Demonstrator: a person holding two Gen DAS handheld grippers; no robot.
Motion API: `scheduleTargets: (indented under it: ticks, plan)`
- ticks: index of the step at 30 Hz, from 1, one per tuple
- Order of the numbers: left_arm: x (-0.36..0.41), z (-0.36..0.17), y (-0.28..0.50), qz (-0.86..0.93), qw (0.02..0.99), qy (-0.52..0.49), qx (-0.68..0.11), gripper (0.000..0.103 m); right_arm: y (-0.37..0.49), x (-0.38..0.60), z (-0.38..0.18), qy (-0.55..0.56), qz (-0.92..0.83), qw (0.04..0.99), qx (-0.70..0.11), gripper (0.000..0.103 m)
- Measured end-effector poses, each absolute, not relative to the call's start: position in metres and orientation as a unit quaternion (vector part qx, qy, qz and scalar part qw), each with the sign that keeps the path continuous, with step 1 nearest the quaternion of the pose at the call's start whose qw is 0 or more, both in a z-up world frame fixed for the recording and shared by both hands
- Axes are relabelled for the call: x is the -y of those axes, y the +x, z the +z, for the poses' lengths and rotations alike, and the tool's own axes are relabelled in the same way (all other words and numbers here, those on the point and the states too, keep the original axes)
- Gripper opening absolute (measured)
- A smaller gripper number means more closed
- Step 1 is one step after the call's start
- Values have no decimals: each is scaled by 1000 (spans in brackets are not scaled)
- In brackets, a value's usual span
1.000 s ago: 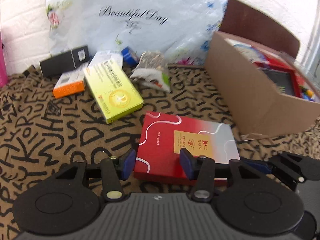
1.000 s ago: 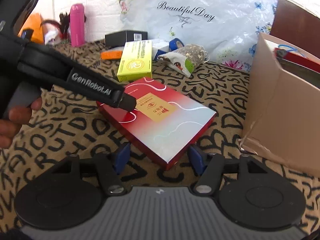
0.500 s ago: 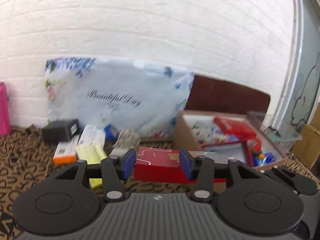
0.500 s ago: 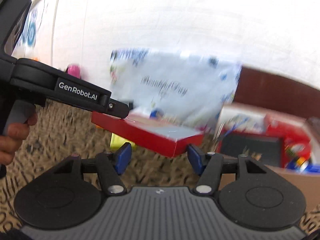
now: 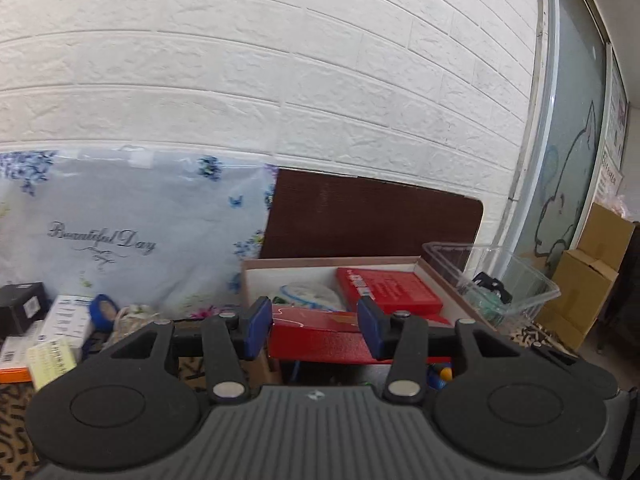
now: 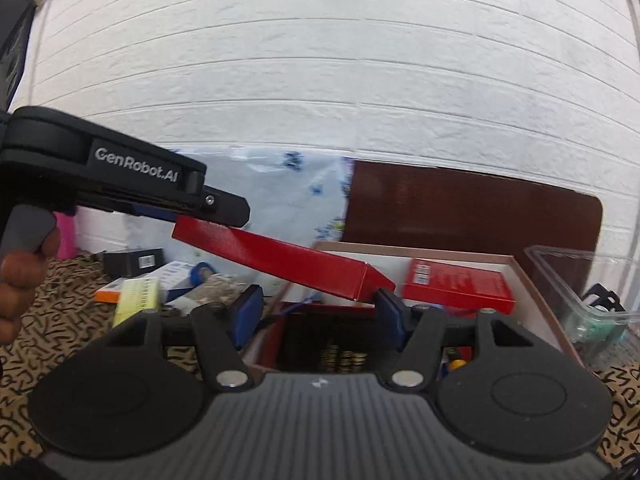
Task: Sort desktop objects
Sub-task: 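Lower the gift box into the cardboard box and open the left tool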
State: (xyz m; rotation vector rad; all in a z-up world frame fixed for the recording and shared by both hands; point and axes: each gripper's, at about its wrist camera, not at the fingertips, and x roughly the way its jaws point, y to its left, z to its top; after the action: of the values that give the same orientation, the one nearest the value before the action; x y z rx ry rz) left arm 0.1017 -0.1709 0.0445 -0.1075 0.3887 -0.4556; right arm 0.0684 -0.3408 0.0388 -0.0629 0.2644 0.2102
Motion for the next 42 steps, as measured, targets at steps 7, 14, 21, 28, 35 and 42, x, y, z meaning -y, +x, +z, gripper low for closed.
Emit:
scheduleTargets:
  ticks: [7, 14, 21, 28, 35, 42]
  plan:
    - [194, 13, 143, -242, 939, -50, -241, 50, 111, 366, 22, -59, 89, 983, -148, 61]
    - [197, -17, 152, -261, 926, -30, -271, 61, 122, 372, -9, -69, 87, 977, -180, 62]
    - [203, -22, 167, -268, 923, -36, -272, 63, 133, 371, -11, -75, 86, 977, -181, 65]
    - [213, -21, 192, -251, 927, -39, -277, 67, 160, 377, -13, -44, 97, 976, -192, 70]
    - [212, -23, 194, -254, 924, -46, -283, 72, 167, 371, -19, -40, 100, 974, -201, 75]
    - [204, -22, 156, -285, 921, -31, -264, 98, 147, 370, -13, -43, 88, 976, -193, 86]
